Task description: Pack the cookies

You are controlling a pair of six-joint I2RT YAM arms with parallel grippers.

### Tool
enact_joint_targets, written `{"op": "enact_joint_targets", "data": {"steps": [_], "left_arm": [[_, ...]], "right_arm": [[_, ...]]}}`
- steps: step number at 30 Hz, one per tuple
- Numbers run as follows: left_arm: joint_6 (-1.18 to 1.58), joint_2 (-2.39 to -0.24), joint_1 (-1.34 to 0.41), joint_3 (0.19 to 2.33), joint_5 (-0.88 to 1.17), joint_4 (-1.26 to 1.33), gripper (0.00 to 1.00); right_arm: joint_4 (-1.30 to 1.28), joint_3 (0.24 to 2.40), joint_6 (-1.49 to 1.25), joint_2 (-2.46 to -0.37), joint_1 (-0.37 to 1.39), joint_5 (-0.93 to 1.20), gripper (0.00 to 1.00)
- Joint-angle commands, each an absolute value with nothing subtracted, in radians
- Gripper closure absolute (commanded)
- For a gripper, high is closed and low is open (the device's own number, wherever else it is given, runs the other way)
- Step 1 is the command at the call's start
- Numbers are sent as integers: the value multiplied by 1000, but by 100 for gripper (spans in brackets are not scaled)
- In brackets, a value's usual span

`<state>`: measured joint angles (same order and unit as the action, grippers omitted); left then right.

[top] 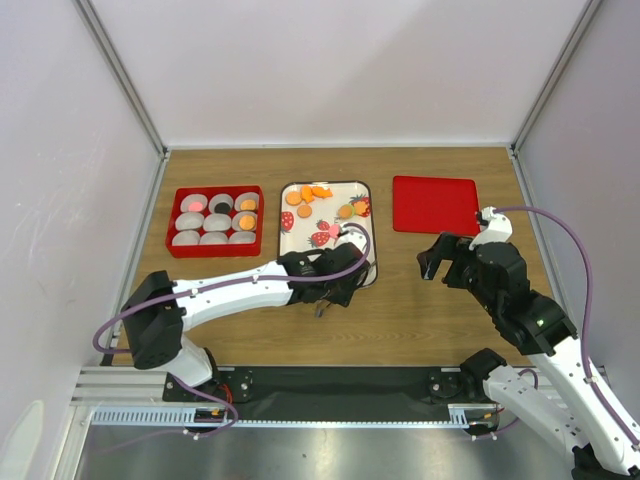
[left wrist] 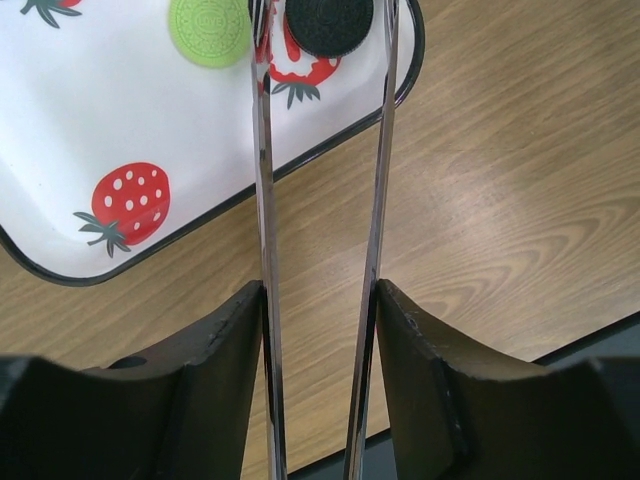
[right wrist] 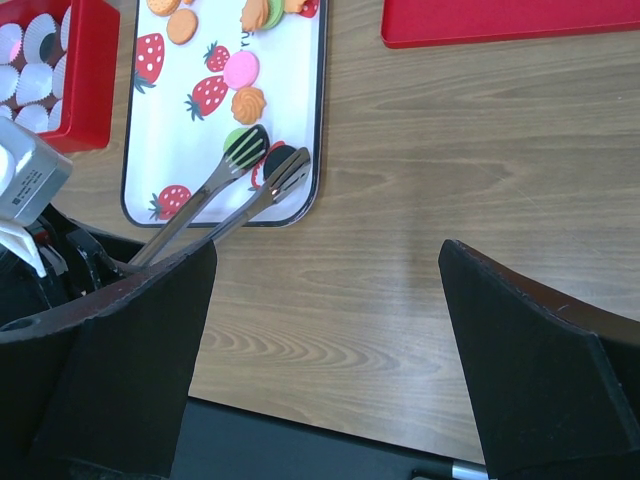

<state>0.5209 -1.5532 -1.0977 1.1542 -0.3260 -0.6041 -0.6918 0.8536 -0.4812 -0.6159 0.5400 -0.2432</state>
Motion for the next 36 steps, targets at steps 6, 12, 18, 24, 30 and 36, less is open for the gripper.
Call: {"op": "enact_joint_targets", "data": {"steps": [6, 12, 18, 24, 30, 36], "left_arm": [[532, -1565, -1109, 1204, -340, -586, 51], [526, -1554, -1108, 1223, -354, -618, 53], [519, -1529, -1098, 1227, -360, -638, 57], [500, -1470, -1057, 1229, -356, -635, 59], [469, -1388, -1000, 1252, -362, -661, 60], [431, -1283, -865, 1233, -354, -687, 59]], "right_arm": [[-689, 874, -485, -606, 538, -255, 0], [-690, 882, -482, -604, 540, -255, 0], [-683, 881, -483, -604, 538, -250, 0], [-684, 885, -477, -606, 538, -250, 0], [-683, 894, -472, -614, 538, -256, 0], [-664, 896, -468, -635, 537, -249, 0]]}}
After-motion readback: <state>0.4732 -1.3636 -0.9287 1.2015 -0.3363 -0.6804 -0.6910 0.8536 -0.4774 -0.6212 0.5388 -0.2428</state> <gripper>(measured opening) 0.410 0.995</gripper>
